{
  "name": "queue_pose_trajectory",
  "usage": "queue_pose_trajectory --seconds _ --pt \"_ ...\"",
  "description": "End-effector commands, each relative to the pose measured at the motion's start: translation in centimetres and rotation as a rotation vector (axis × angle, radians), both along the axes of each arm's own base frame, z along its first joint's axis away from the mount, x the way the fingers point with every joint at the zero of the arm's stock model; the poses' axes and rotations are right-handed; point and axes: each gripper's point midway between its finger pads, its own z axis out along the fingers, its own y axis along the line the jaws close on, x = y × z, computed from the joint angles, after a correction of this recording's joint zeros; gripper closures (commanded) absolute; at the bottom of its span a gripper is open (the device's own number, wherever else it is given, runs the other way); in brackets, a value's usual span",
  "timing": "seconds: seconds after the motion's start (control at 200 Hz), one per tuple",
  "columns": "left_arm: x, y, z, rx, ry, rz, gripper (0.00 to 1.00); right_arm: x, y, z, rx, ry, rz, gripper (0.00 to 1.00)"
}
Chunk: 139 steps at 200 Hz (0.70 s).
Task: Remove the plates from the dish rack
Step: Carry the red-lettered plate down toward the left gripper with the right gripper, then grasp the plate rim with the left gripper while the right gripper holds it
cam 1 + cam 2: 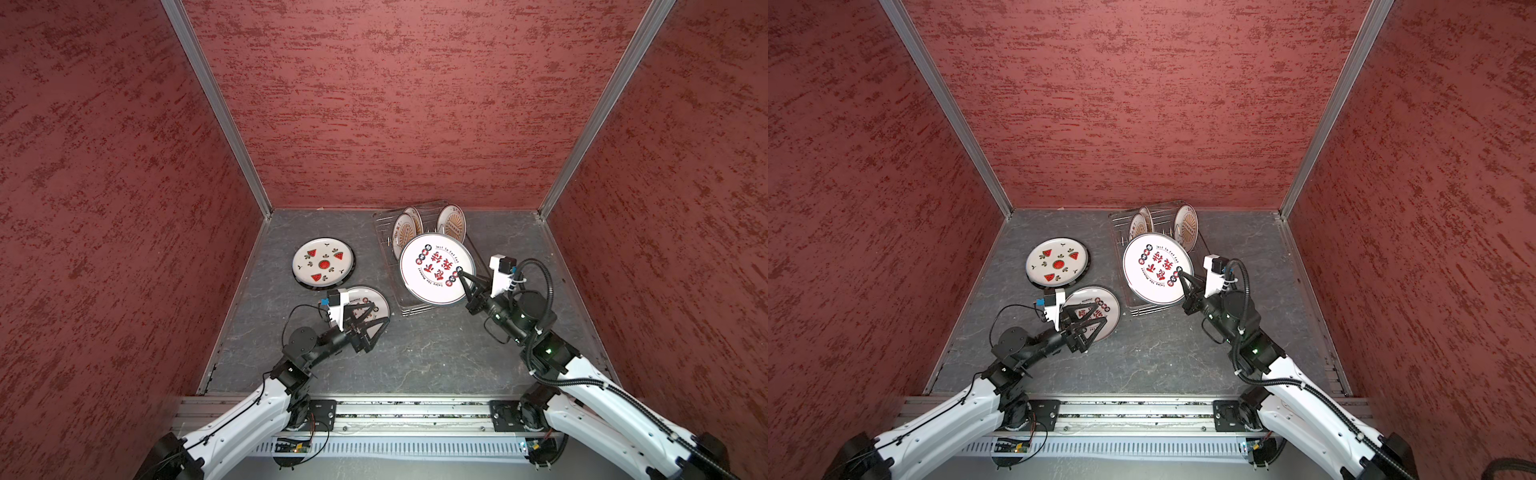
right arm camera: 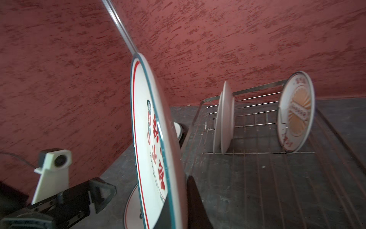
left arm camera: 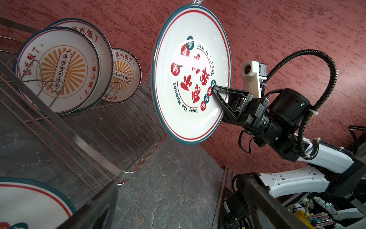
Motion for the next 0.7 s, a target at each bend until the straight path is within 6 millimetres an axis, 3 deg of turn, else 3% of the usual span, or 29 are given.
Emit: queue_pose_trajectory --seconds 0.0,0.476,0.536,0.691 --pt "-0.4 -0.9 2.5 -0.053 -0.039 -0.057 0.01 -3.1 1.8 5.0 0.167 -0.154 0.196 0.96" --pt "0.7 -1.7 3.7 -0.059 -0.059 -0.024 0.0 -3.6 3.4 2.4 0.208 -0.129 0.305 0.96" --pt "0.7 -1.8 3.9 -0.059 -0.062 -0.022 0.04 -3.6 3.6 2.3 0.205 -0.126 0.314 0.97" --pt "0.4 -2.1 4.2 -0.063 -0.066 -0.034 0.25 -3.4 3.8 1.8 0.204 -0.116 0.315 0.96"
